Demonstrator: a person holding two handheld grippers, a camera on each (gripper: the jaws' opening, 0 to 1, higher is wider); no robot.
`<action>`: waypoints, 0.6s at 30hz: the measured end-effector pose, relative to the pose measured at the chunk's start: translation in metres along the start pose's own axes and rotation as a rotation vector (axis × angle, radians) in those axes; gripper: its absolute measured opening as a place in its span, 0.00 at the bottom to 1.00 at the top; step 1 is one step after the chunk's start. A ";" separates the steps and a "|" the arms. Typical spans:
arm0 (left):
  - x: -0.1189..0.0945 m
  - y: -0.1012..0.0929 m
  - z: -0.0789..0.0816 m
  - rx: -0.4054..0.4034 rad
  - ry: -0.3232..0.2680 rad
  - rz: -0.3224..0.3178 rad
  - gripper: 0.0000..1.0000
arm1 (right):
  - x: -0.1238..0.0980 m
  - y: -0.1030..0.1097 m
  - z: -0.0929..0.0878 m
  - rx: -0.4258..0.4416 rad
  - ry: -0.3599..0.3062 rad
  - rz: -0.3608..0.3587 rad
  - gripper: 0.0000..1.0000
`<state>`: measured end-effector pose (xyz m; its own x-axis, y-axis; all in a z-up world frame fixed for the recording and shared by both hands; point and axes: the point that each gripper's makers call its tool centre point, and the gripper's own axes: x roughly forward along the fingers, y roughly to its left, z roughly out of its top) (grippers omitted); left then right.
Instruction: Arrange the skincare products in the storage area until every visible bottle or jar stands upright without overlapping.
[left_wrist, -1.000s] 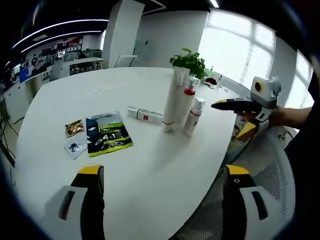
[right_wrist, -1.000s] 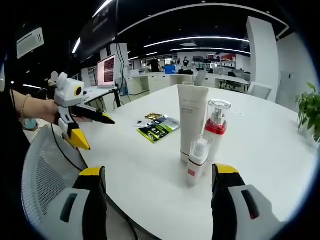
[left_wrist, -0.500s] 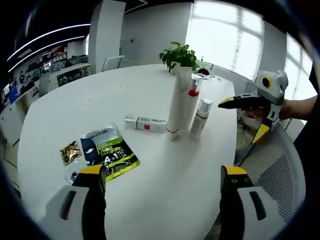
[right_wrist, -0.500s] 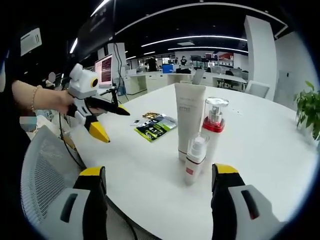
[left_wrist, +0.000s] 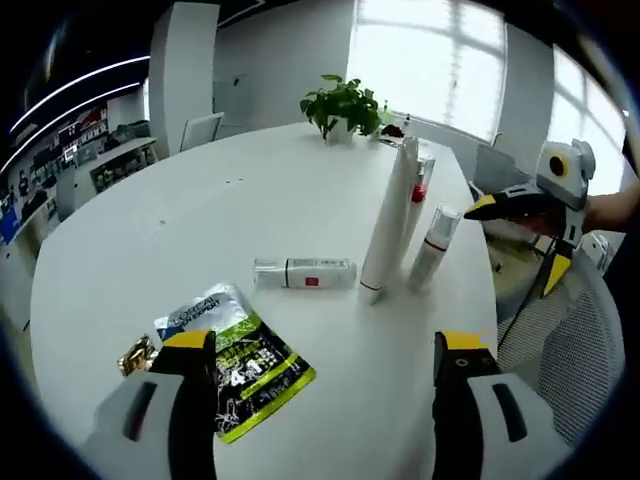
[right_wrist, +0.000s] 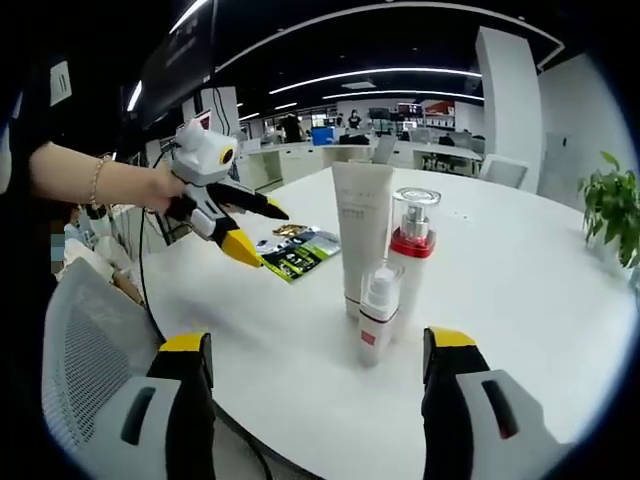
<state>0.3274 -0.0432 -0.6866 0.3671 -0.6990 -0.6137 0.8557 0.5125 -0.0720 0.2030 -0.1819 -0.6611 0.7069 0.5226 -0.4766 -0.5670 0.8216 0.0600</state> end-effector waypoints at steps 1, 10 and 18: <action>0.004 0.003 0.001 0.006 0.002 -0.003 0.82 | 0.000 -0.001 0.000 0.002 0.001 -0.002 0.86; 0.038 0.026 0.015 0.060 0.004 -0.027 0.75 | 0.001 -0.009 -0.003 0.030 0.003 -0.036 0.86; 0.068 0.041 0.018 0.102 0.022 -0.052 0.71 | 0.001 -0.010 -0.006 0.036 0.018 -0.045 0.85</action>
<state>0.3936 -0.0785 -0.7167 0.3141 -0.7115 -0.6286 0.9064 0.4217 -0.0243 0.2072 -0.1910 -0.6675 0.7233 0.4813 -0.4952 -0.5192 0.8518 0.0696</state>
